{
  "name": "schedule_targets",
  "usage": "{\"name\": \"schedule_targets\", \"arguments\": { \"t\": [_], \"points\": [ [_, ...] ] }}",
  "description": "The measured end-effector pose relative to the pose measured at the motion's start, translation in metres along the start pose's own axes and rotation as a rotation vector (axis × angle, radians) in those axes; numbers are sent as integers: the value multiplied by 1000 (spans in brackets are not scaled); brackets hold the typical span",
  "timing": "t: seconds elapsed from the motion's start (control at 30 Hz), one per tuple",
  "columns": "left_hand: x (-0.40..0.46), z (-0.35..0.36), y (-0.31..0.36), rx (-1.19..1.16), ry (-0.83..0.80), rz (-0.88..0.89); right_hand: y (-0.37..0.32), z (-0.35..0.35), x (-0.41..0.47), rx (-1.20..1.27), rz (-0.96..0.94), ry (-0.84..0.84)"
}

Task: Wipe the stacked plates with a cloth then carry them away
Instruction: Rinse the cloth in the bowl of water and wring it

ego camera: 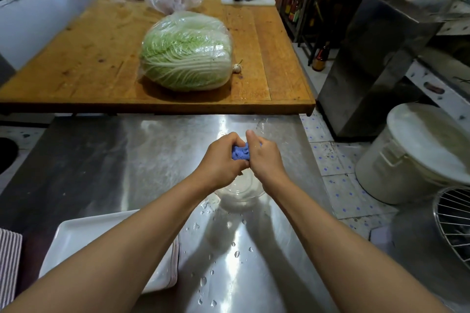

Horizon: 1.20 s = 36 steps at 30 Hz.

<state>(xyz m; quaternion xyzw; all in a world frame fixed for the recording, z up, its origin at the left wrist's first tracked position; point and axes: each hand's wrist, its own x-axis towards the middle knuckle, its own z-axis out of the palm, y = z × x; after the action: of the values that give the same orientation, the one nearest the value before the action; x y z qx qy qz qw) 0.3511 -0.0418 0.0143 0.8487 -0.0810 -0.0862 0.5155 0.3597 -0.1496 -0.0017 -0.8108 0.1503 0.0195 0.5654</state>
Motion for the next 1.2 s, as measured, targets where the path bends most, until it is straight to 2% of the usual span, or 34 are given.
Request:
{"name": "schedule_targets", "arguments": {
  "t": [0.1, 0.23, 0.3, 0.43, 0.67, 1.2],
  "points": [
    [-4, 3, -4, 55, 14, 81, 1, -2, 5, 130, 162, -13],
    [-1, 11, -9, -168, -35, -86, 0, 3, 6, 196, 254, -31],
    [2, 17, -10, -218, -1, -141, -1, 8, 8, 208, 264, -16],
    [9, 21, -15, -27, 93, -36, 2, 13, 10, 249, 299, -43],
    [19, 19, -20, 269, 147, 156, 11, 19, 17, 299, 389, -100],
    [26, 26, -34, 272, 219, 261, 17, 23, 21, 298, 392, -118]
  ]
}}
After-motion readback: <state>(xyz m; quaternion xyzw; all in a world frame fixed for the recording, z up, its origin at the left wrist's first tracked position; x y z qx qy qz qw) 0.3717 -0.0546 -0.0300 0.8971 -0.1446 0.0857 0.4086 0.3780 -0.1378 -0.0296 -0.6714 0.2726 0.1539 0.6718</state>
